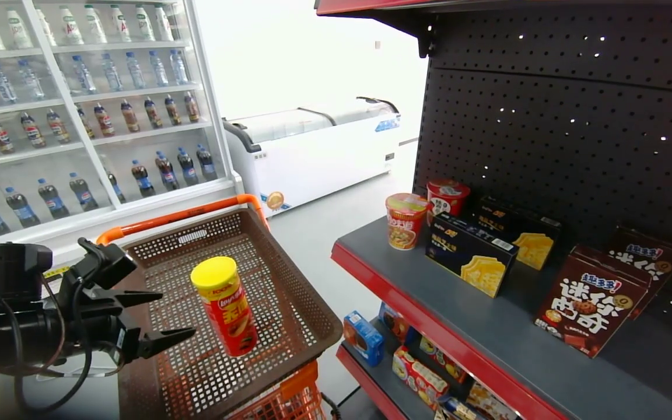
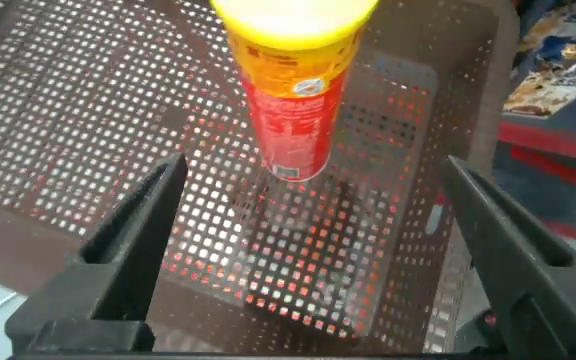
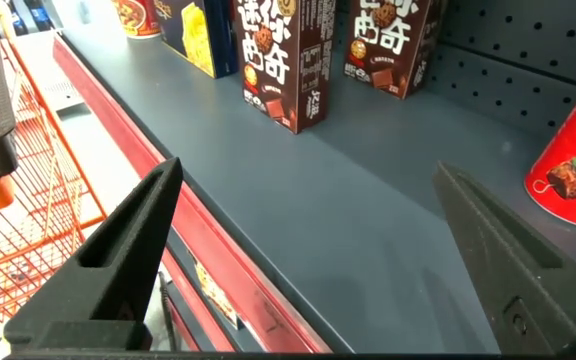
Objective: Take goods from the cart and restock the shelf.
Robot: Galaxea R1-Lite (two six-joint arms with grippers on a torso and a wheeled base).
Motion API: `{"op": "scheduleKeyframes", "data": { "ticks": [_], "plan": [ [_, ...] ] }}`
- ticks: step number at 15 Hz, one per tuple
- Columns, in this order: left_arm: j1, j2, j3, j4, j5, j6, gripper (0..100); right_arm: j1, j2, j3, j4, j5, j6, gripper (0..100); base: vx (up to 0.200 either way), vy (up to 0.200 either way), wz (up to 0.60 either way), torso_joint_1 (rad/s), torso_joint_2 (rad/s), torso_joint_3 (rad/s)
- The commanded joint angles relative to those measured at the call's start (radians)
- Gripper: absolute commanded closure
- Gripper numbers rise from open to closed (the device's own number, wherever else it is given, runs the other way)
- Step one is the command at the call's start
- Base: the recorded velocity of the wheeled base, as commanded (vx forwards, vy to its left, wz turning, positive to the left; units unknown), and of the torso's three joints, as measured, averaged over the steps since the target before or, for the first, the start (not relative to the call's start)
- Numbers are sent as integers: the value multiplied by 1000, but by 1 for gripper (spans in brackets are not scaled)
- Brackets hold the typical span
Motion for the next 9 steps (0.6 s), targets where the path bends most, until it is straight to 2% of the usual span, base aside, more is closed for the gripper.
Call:
{"op": "scheduleKeyframes", "data": {
  "ticks": [1, 5, 7, 9],
  "plan": [
    [-14, 76, 0, -23, 10, 3, 0, 0, 0, 0, 1, 0, 0, 0, 0, 0, 0, 0, 0, 0],
    [-38, 165, -25, -84, 19, -2, 0, 0, 0, 0, 0, 0, 0, 0, 0, 0, 0, 0, 0, 0],
    [-63, 205, -35, -153, 21, -2, 0, 0, 0, 0, 1, 0, 0, 0, 0, 0, 0, 0, 0, 0],
    [-86, 246, -35, -219, 21, -20, 0, 0, 0, 0, 0, 0, 0, 0, 0, 0, 0, 0, 0, 0]
  ]
}}
